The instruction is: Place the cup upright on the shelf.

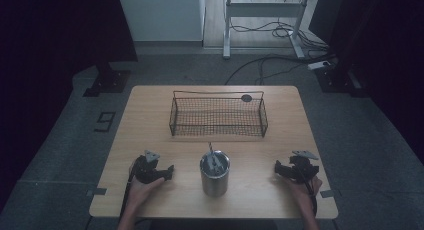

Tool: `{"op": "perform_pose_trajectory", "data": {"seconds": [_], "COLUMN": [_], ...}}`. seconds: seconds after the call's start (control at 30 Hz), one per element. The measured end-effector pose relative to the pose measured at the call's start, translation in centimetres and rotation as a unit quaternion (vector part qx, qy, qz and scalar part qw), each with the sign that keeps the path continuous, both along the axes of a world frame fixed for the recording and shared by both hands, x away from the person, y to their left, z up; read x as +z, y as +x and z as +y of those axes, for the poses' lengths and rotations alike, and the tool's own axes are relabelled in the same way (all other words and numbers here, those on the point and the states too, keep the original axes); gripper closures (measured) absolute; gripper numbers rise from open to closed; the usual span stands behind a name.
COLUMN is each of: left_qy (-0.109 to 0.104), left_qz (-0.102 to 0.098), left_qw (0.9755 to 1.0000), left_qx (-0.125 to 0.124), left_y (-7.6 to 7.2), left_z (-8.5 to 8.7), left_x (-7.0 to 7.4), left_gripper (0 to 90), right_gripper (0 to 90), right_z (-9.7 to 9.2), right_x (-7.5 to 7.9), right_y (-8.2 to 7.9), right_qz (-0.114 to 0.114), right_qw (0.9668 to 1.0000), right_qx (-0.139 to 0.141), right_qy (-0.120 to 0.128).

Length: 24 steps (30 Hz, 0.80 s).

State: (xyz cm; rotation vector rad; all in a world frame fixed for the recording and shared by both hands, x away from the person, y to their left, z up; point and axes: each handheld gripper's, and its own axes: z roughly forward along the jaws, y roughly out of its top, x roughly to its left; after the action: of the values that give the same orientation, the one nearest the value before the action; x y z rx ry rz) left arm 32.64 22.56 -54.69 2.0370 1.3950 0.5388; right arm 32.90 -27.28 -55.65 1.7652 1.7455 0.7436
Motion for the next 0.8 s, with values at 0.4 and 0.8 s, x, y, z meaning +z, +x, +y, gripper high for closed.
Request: {"op": "perform_pose_trajectory", "data": {"seconds": [0.4, 0.8], "left_qy": [-0.005, -0.042], "left_qz": [-0.003, -0.036], "left_qw": [1.0000, 0.9980], "left_qx": [-0.005, -0.030], "left_y": [-0.5, -1.8], "left_z": [0.0, 0.6], "left_x": [0.6, 2.9], "left_gripper": [8.3, 4.7], "right_gripper": [0.7, 1.4], "right_z": [-0.2, -0.2], "right_x": [0.0, 0.0], "right_y": [-0.1, -0.1], "right_qz": [-0.002, -0.003], "right_qw": [1.0000, 1.0000], "right_qx": [0.007, 0.006], "right_qy": [0.000, 0.000]}}
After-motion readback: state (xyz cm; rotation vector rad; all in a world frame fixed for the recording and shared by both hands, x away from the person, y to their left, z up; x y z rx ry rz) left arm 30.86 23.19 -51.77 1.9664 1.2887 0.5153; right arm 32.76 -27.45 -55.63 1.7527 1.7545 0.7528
